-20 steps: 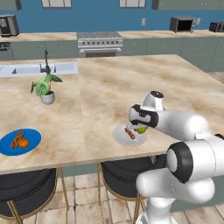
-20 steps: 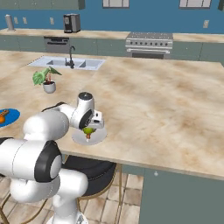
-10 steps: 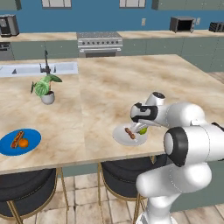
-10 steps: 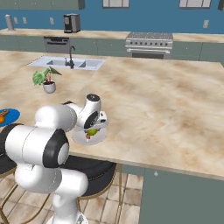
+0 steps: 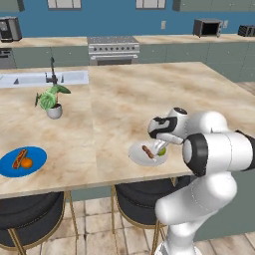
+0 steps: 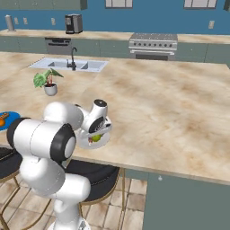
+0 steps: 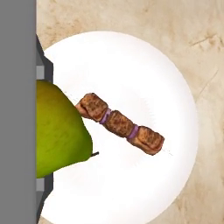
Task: Pick up the tangerine and pear from the fridge and place one fruit on each plate on the dining counter.
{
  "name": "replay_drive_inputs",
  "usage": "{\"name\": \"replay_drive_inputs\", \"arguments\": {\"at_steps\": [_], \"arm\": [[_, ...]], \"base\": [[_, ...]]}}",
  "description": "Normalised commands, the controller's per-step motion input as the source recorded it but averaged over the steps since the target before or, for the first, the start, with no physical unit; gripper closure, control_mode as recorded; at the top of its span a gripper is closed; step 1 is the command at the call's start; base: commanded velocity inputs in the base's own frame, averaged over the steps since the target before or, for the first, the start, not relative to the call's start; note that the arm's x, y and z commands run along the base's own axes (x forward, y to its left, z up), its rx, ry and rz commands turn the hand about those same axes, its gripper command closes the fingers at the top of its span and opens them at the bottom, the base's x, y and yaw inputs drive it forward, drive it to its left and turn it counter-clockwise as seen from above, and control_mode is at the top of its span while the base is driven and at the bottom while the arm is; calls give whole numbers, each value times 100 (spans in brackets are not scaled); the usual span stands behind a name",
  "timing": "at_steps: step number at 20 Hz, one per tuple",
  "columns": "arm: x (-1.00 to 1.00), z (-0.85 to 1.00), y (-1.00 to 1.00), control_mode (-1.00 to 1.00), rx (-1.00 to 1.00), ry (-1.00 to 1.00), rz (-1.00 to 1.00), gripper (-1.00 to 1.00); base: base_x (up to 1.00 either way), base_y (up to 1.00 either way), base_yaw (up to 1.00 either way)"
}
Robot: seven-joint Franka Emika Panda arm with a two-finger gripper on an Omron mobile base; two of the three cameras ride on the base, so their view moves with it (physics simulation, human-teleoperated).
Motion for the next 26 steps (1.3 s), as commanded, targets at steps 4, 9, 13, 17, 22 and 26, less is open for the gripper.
{"name": "replay_drive_inputs", "arguments": {"at_steps": [4,9,13,17,22,26], "arm": [[0,-23,0,-100,-1,0,9,100],[1,-10,0,-100,0,0,5,100],[0,-19,7,-100,0,0,1,100],[0,-24,20,-100,0,0,0,100],[2,-29,22,-100,0,0,0,100],[0,-44,24,-100,-2,0,0,-100]], "base": [[0,0,0],[0,0,0],[0,0,0],[0,0,0],[0,0,0],[0,0,0]]}}
